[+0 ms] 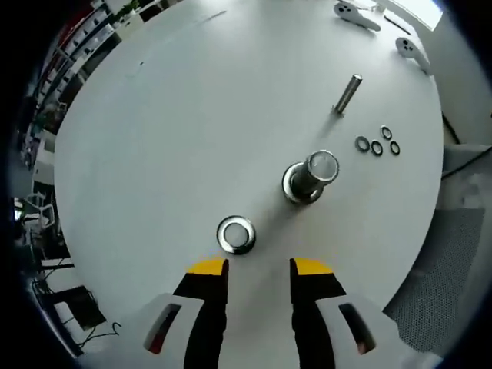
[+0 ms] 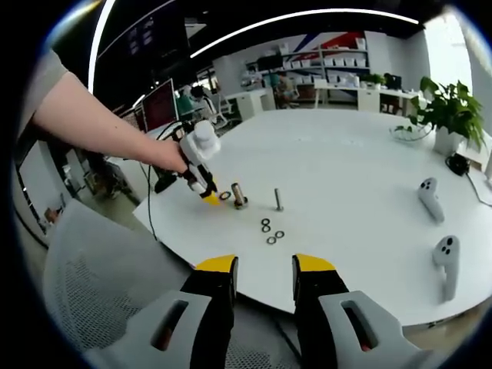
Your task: Place the washer onto the threaded stud by aligning its center hole with the stud, sliding it down to the base, and recovering from edge contact or off-axis alignment until the washer reaches the visible bottom stop.
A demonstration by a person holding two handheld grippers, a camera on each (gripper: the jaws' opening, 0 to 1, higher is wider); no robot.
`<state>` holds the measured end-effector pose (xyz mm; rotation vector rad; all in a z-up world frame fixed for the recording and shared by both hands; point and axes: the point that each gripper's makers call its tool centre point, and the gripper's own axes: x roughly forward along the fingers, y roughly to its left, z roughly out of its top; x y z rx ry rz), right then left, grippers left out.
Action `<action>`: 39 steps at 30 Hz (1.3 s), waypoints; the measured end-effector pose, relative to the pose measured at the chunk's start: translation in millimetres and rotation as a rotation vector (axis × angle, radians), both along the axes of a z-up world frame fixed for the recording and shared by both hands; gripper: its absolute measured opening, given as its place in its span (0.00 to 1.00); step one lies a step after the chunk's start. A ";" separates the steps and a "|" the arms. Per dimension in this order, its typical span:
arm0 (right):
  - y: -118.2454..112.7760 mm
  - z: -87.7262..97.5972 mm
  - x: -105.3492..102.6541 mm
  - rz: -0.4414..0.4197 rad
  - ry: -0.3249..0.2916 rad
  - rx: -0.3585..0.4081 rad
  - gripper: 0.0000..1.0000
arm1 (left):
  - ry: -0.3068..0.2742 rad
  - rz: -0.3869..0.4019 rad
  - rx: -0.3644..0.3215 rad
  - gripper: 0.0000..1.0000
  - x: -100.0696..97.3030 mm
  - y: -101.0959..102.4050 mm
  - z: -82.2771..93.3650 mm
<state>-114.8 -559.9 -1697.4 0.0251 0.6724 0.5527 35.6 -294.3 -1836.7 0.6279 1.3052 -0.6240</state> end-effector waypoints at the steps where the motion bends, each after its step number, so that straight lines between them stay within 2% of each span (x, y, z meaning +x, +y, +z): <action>1: 0.1 -0.1 0.0 0.001 0.001 0.000 0.30 | 0.003 0.005 0.003 0.33 1.2 1.9 -1.0; 6: 0.6 -1.1 -0.7 0.008 0.004 -0.006 0.30 | -0.007 0.029 -0.011 0.32 7.4 0.3 -0.8; 9: -0.4 -1.1 -0.3 0.001 0.004 -0.007 0.30 | -0.008 0.037 -0.018 0.32 18.4 2.1 -5.5; 14: -0.5 -2.6 -0.7 0.002 0.011 -0.012 0.30 | -0.001 0.048 -0.027 0.32 24.4 -0.4 -9.7; 22: -0.7 -1.8 0.3 0.000 0.007 -0.011 0.29 | 0.017 0.055 -0.044 0.30 25.3 -6.1 -13.9; 24: -0.7 -1.6 0.5 -0.001 0.006 -0.011 0.29 | 0.049 0.071 -0.068 0.27 22.0 -9.1 -14.9; 25: -0.7 -1.7 0.5 0.000 0.007 -0.012 0.29 | 0.034 0.069 -0.057 0.27 24.5 -7.1 -14.6; 33: -0.7 -0.9 0.8 -0.002 0.004 -0.009 0.29 | 0.046 0.074 -0.047 0.25 24.1 -8.4 -14.9; 35: -0.3 -1.1 0.6 0.002 0.004 -0.010 0.29 | 0.051 0.057 -0.042 0.21 20.7 -12.0 -14.6; 39: -0.3 -0.6 0.9 0.001 0.002 -0.007 0.29 | 0.047 0.046 -0.027 0.21 16.1 -16.7 -14.2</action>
